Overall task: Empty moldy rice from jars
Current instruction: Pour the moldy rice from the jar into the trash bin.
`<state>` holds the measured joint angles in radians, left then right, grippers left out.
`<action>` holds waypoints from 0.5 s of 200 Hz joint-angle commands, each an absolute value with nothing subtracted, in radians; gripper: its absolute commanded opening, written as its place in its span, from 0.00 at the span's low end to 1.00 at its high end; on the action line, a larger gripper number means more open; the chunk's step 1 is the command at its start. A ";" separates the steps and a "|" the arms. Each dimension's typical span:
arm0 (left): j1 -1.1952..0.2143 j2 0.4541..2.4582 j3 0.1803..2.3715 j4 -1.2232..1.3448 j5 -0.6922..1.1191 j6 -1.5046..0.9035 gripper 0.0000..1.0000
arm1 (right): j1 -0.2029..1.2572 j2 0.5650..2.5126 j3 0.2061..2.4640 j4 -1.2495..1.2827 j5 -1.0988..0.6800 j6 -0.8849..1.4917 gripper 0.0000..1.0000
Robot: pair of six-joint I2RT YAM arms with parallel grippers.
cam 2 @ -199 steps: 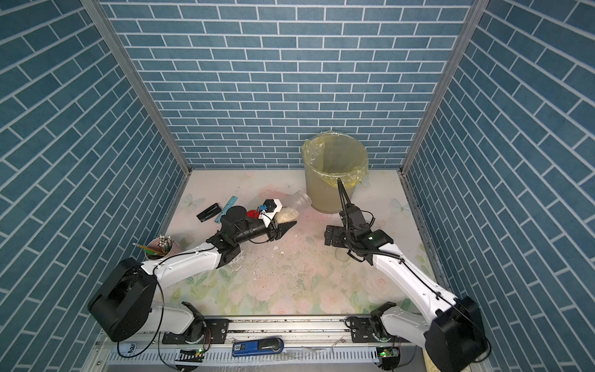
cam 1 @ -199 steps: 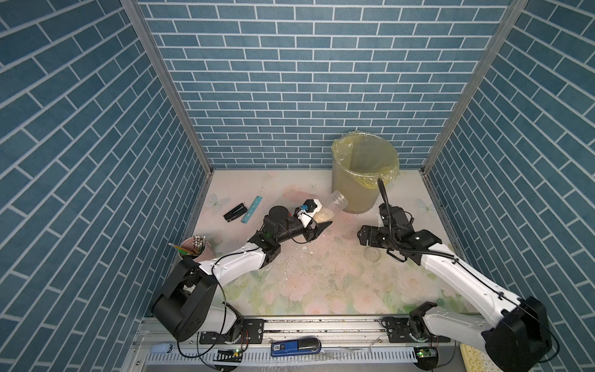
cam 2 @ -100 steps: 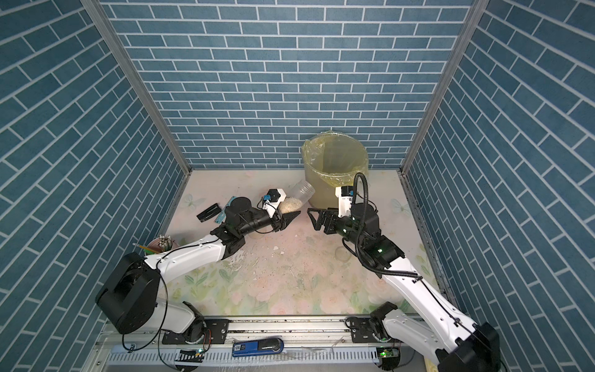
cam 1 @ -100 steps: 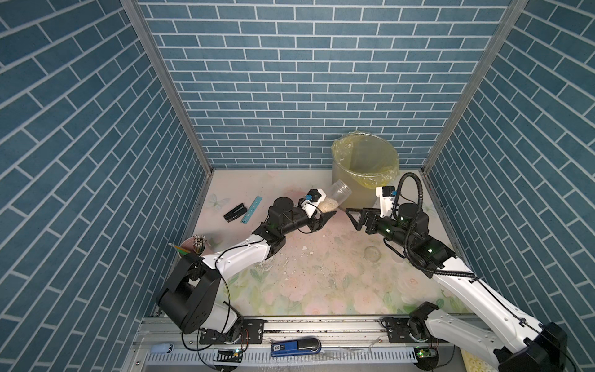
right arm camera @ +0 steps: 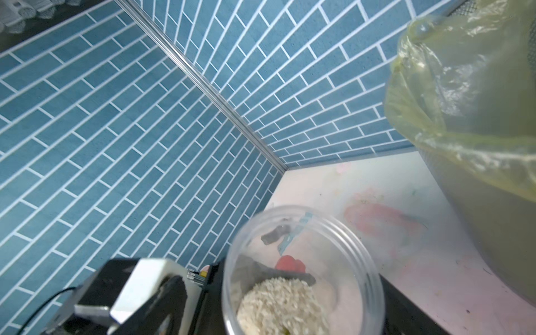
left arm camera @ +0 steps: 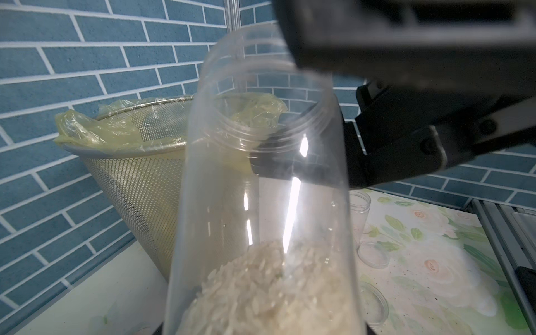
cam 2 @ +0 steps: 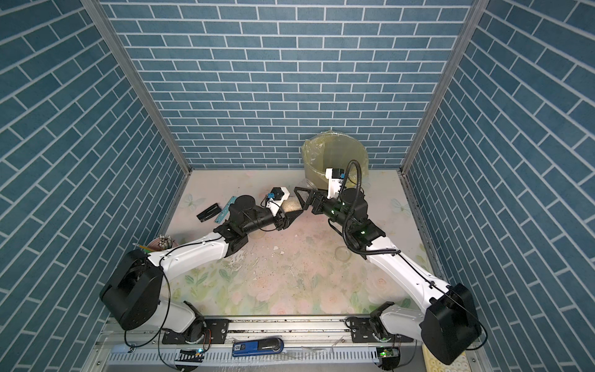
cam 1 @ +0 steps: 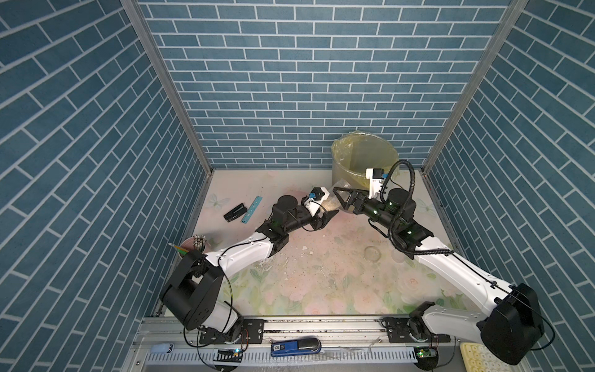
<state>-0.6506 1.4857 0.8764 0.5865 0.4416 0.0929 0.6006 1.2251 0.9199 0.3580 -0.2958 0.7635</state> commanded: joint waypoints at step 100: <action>-0.658 1.471 0.900 0.640 0.441 0.092 0.13 | 0.609 1.298 0.965 0.398 -0.301 0.839 0.69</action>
